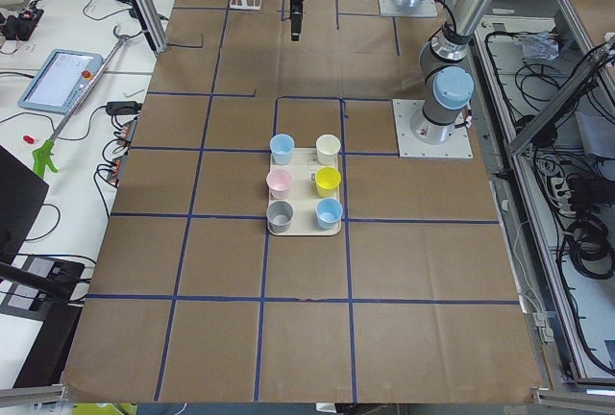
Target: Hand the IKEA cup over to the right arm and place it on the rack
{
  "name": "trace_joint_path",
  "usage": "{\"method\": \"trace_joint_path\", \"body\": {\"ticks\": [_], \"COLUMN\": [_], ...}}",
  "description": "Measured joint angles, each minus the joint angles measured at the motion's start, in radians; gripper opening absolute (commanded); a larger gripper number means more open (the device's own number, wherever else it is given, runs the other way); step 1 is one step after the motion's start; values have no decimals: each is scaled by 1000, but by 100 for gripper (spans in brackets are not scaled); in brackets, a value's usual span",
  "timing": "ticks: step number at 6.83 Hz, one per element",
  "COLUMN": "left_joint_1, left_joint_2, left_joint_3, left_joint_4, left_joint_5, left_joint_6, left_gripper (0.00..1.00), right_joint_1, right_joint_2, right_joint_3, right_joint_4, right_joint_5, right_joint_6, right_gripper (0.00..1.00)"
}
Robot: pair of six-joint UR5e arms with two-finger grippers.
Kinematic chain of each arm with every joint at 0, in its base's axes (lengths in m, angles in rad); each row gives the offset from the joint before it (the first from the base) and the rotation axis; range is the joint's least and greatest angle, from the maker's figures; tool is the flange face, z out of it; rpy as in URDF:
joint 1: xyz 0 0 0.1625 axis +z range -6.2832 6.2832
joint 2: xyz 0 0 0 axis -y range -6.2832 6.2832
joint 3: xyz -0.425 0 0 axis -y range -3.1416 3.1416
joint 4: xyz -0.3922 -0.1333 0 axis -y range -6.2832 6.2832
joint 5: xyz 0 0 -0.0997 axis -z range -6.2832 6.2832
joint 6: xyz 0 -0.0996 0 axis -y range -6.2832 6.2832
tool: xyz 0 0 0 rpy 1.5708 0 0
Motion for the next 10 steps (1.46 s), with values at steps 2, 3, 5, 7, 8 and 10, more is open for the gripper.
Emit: {"method": "trace_joint_path", "body": {"ticks": [2, 3, 5, 7, 8, 10], "left_joint_1": [0, 0, 0, 0, 0, 15], "left_joint_2": [0, 1, 2, 3, 4, 6], "left_joint_3": [0, 0, 0, 0, -2, -3], "left_joint_4": [0, 0, 0, 0, 0, 0], "left_joint_5": [0, 0, 0, 0, 0, -2], "left_joint_6": [-1, -1, 0, 4, 9, 29], "left_gripper": [100, 100, 100, 100, 100, 100], "right_joint_1": [0, 0, 0, 0, 0, 0], "right_joint_2": [1, 1, 0, 0, 1, 1], "right_joint_3": [0, 0, 0, 1, 2, 3], "right_joint_4": [0, 0, 0, 0, 0, 0], "right_joint_5": [0, 1, 0, 0, 0, 0], "right_joint_6": [0, 0, -1, -1, -1, -1], "right_gripper": [100, 100, 100, 100, 100, 100]}}
